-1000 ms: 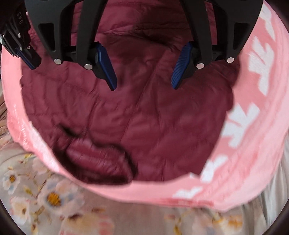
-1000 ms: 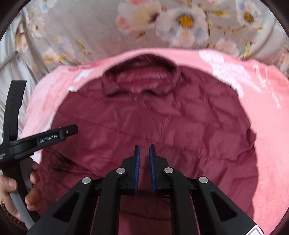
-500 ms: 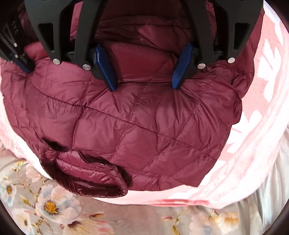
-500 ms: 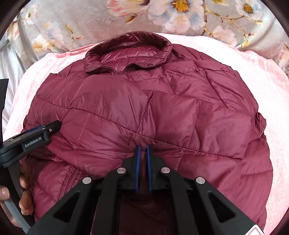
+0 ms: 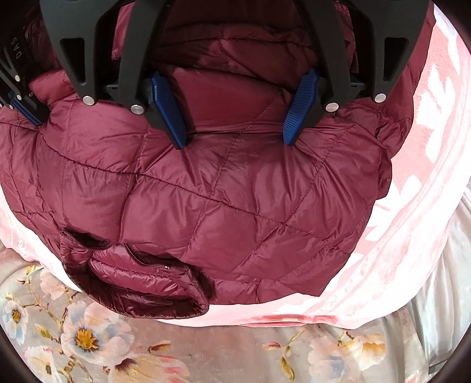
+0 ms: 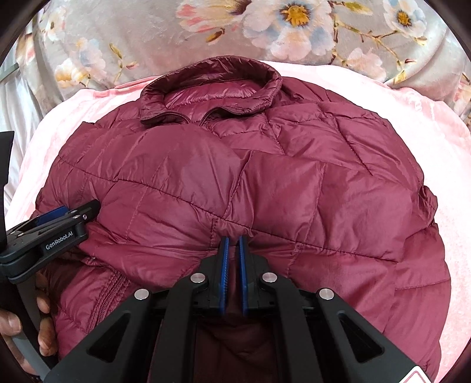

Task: Fold large clothes
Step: 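Grasp the hem center with the right tool while the left tool presses the jacket body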

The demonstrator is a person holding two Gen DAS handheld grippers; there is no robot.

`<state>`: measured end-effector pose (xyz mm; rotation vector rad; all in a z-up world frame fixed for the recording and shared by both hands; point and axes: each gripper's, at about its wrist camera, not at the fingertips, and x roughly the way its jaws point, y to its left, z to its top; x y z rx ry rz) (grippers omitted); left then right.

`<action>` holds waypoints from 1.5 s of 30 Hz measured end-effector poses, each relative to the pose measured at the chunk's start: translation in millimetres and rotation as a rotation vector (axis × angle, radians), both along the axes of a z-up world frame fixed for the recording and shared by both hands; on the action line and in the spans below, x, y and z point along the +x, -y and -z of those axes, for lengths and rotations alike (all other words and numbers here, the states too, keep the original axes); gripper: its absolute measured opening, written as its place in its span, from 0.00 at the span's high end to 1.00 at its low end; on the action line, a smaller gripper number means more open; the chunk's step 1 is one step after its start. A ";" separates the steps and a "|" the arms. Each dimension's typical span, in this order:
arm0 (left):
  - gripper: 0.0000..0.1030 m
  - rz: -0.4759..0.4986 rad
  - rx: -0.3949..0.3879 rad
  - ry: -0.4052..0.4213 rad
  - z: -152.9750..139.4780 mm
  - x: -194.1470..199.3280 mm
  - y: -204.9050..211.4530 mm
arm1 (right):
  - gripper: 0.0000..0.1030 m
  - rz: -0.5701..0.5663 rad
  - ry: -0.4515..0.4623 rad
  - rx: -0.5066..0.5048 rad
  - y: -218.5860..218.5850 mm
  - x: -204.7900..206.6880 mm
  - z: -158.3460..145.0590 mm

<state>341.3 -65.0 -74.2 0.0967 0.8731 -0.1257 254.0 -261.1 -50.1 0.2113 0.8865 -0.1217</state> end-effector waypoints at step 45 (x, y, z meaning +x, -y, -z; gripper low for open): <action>0.11 -0.103 0.113 0.025 3.6 11.2 -10.6 | 0.88 -0.122 0.023 0.025 -68.8 14.9 -1.5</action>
